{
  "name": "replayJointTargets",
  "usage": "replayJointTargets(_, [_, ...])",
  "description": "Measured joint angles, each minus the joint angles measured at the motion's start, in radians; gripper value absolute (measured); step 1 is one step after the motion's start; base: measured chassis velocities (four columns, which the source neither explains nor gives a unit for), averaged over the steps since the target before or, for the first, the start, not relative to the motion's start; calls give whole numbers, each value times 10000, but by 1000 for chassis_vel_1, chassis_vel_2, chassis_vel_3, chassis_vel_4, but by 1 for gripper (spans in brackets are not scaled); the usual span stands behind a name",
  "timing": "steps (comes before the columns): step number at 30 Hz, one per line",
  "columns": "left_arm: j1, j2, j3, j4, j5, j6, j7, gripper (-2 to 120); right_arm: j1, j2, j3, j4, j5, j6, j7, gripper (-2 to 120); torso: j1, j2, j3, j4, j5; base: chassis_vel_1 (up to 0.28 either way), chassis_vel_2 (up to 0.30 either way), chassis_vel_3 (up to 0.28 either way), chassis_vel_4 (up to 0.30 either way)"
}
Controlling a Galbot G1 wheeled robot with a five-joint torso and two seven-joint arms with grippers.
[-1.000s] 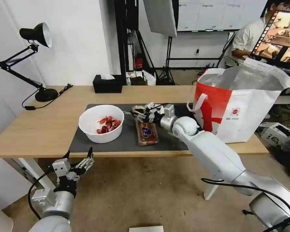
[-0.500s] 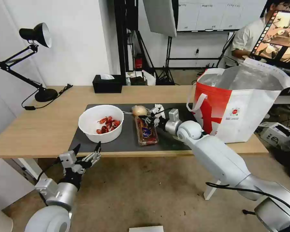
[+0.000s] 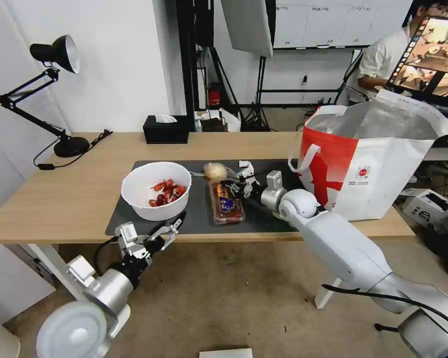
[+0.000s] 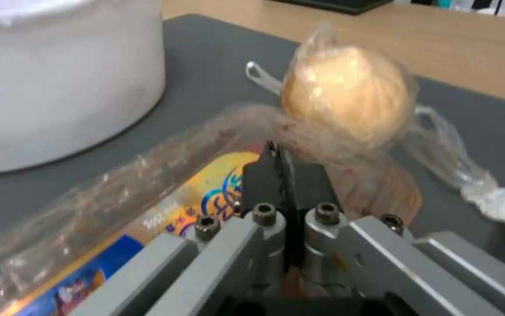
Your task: Pick up the trash from the table and place it into the takeout bag.
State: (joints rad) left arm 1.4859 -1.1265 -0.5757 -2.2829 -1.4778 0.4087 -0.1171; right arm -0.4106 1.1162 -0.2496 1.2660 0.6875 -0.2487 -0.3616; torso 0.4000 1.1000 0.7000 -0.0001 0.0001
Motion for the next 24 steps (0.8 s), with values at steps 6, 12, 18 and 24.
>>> replayJointTargets(6, [-588, 240, 295, 700, -615, 103, -501, 100, 35, 12, -59, -36, 1, 3, -47, 0, -1, 0, 0, 1, -1, 0, 0, 0, 0])
replayJointTargets(12, [-1221, 238, 736, 1259, -624, 40, -707, 100, 270, -40, -151, -52, 162, -5, -61, 0, 0, 0, 1, 1, -2, 0, 0, 0, 0])
replayJointTargets(18, [-1762, 130, 1042, 1664, -531, -118, -833, 100, 440, 47, -380, -91, 216, -15, -84, 0, 1, 0, 1, 2, -2, 0, 0, 0, 0])
replayJointTargets(24, [-2161, 203, 1321, 1896, -460, -183, -832, 100, 555, 46, -520, -33, 248, -20, -87, 0, 0, 0, 1, 4, -1, 0, 0, 0, 0])
